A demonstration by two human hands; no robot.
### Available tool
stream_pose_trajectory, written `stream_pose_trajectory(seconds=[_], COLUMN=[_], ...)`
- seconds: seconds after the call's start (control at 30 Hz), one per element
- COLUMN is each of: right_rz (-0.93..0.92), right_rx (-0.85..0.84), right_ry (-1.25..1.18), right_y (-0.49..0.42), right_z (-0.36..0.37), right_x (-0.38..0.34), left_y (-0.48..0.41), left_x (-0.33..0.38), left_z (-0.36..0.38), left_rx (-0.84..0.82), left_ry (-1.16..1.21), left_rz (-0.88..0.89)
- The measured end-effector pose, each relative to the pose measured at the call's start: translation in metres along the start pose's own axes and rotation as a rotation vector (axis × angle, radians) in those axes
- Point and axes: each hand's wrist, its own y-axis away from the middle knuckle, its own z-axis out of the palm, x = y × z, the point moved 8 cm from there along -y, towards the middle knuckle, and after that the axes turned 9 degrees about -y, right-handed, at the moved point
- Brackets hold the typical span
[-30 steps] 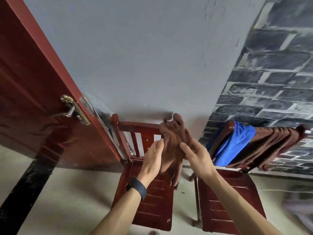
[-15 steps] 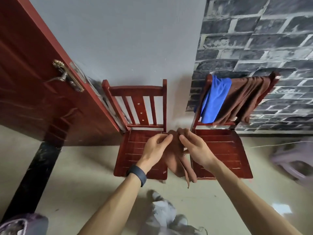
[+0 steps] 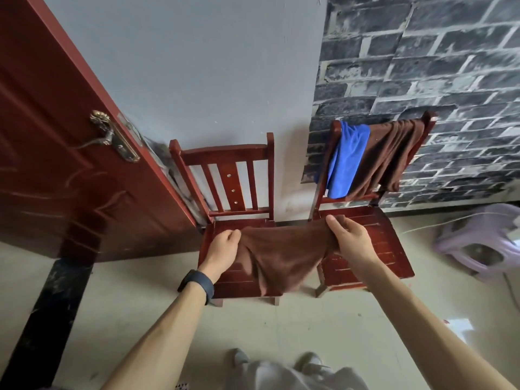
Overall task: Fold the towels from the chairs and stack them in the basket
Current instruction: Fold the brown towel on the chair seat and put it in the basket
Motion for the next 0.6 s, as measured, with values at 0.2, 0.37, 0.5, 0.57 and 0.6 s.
stream_pose_trajectory(seconds=[0.2,0.37,0.5,0.57,0.6], right_rz=[0.179,0.017,-0.174,-0.23,-0.244], right_rx=[-0.167,-0.198,-0.026,0.042,0.061], right_ry=[-0.391,-0.11,0.215,0.267,0.286], right_y=[0.008,0.001,-0.005,-0.007,-0.007], right_z=[0.04,0.054,0.052,0.052,0.052], right_x=[0.01,-0.008,-0.037,-0.05,-0.055], left_y=[-0.009,-0.023,-0.024,-0.02,-0.016], left_x=[-0.038,-0.046,-0.036,-0.027,-0.023], left_z=[-0.016,-0.055,-0.083,-0.087,-0.088], left_rx=[-0.007,0.183,0.316,0.343,0.355], left_ry=[0.562,0.322,0.064,-0.178,-0.349], left_rz=[-0.257,-0.186,-0.089,0.006,0.05])
